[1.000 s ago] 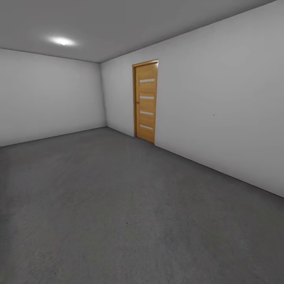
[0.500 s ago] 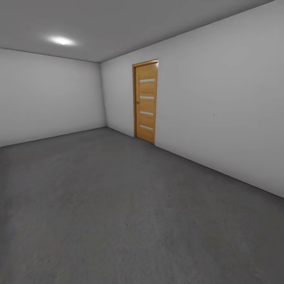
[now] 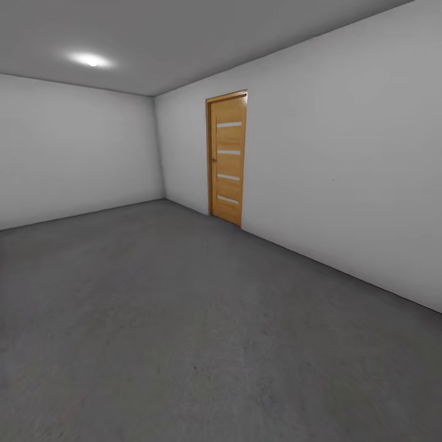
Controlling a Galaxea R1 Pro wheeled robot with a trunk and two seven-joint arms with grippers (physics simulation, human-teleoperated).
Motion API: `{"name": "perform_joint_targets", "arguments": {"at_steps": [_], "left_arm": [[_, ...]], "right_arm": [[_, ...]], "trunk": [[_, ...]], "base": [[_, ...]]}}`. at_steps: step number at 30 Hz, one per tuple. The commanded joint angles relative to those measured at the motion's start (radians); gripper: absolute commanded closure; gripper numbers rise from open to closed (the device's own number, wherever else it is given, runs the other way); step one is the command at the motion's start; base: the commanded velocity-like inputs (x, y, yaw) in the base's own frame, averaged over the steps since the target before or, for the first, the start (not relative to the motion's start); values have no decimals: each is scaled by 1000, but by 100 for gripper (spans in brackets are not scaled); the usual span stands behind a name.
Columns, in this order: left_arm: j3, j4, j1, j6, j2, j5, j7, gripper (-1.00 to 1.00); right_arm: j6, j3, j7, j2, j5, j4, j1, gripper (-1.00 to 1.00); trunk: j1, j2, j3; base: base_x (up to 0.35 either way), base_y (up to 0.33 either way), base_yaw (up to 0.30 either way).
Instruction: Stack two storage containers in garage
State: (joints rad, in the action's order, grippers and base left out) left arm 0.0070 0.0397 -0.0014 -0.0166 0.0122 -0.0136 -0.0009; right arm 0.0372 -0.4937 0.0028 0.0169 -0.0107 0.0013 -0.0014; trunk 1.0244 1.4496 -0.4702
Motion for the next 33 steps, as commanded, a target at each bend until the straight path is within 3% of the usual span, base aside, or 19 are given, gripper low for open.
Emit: {"name": "perform_joint_targets", "arguments": {"at_steps": [1,33], "left_arm": [[1,0,0,-2,0,-1,0,-100],[3,-1,0,-2,9,-7,2,-100]], "right_arm": [[3,-2,0,0,-1,0,0,-100],[4,-17,-1,-3,10,0,0,-100]], "trunk": [[1,0,-1],[1,0,-1]], "base": [[323,0,0],[323,0,-21]]}}
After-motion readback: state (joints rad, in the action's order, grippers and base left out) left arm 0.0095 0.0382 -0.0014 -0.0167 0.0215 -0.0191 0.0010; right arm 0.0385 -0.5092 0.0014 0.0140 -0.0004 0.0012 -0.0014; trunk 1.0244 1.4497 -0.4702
